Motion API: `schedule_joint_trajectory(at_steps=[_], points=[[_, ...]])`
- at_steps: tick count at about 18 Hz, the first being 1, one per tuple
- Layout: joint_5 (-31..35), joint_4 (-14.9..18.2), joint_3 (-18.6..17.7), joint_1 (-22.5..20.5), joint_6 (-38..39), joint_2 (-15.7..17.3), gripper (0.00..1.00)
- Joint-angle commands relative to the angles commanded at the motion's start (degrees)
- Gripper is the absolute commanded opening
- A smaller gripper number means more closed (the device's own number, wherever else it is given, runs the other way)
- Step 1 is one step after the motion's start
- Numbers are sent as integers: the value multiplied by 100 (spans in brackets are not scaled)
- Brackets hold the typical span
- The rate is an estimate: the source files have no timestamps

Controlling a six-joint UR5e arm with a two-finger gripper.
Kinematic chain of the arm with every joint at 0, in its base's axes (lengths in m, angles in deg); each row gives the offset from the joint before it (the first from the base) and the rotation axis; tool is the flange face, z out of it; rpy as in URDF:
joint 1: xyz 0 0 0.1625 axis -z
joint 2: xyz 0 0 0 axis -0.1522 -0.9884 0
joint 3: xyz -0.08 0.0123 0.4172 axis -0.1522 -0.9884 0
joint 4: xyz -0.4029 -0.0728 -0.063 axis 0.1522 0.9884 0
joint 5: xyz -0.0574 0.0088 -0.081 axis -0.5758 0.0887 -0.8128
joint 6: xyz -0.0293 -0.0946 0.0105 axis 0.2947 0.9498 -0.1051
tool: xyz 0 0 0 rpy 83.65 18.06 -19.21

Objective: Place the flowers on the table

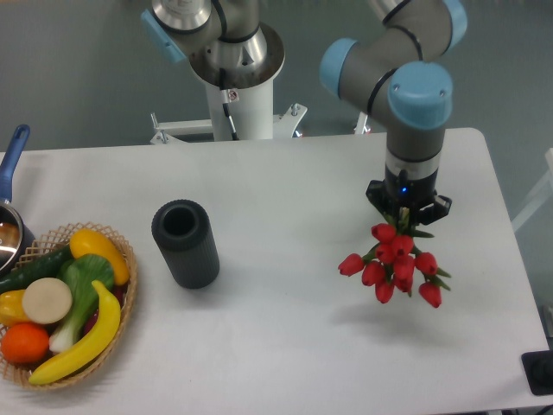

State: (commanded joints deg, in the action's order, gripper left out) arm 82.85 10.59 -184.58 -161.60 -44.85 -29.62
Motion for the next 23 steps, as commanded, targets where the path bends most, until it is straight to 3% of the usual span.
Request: schedule_joint_trajectory(at_steps=[8,11,15,16,17,18,19,23], points=[[-9,-9,0,158,281,-123,6],[0,-9,-26,220,615,-219,12],[-9,-9,-44,290,633,-325,31],[-44,-17,-44,299,642,-343,51],[-44,-35,-35,325,642,-351,64],[-53,-113,-44,334,633,-360,89],[-44,-210,-70,343,642,-369,100],[-9,-396,-140,343,633,-317,100]])
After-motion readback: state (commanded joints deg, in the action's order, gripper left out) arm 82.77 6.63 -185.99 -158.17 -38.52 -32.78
